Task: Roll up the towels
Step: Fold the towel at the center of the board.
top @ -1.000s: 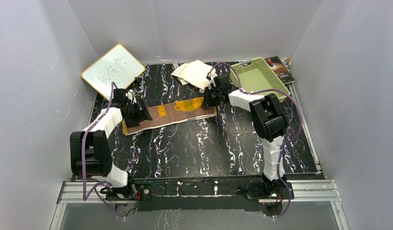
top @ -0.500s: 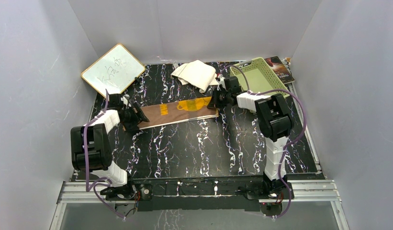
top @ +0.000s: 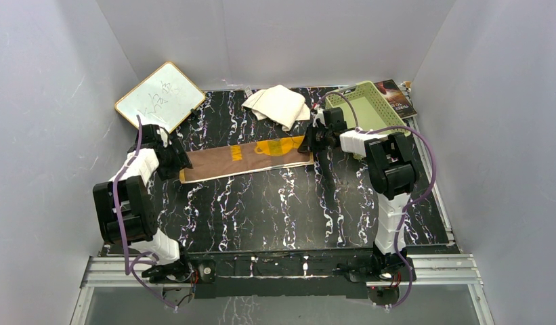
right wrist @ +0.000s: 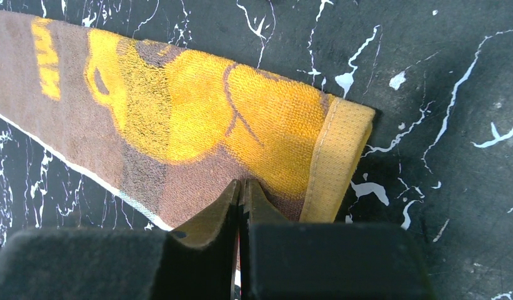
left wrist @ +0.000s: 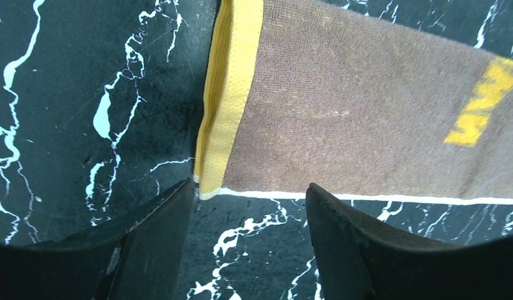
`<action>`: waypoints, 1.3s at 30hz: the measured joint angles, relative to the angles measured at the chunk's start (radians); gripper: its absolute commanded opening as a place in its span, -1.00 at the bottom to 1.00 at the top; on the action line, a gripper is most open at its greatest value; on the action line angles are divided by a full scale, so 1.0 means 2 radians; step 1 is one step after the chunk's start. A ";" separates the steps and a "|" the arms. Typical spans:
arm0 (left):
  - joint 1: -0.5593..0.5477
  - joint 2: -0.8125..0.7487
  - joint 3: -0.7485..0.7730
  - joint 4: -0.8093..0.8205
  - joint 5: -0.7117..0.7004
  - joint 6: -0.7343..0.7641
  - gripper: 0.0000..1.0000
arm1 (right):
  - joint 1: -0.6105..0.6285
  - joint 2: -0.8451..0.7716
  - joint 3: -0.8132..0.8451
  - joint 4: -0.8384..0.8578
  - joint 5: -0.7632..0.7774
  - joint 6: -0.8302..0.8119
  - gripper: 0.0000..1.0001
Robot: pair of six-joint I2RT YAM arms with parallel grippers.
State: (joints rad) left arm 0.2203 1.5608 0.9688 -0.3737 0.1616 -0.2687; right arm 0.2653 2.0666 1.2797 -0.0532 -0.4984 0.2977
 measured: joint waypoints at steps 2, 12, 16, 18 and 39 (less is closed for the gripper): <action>0.000 0.004 0.003 -0.005 -0.002 0.016 0.13 | 0.000 0.000 0.000 0.000 -0.001 0.000 -1.00; 0.000 0.078 0.035 -0.028 -0.004 0.047 0.03 | 0.000 0.000 -0.001 0.001 -0.003 0.000 -1.00; 0.000 0.079 0.036 -0.034 -0.024 0.047 0.01 | 0.000 -0.001 -0.002 0.002 -0.003 0.000 -1.00; 0.000 0.080 0.037 -0.036 -0.028 0.047 -0.05 | 0.000 -0.004 -0.006 0.002 -0.003 0.000 -1.00; -0.010 0.040 0.040 -0.065 -0.093 0.050 -1.00 | 0.005 -0.010 -0.016 0.001 -0.005 0.009 -1.00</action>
State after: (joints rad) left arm 0.2001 1.6405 1.0496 -0.5030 -0.0242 -0.1680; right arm 0.2752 2.0457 1.2472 -0.0513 -0.5091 0.3149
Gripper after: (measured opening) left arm 0.033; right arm 0.005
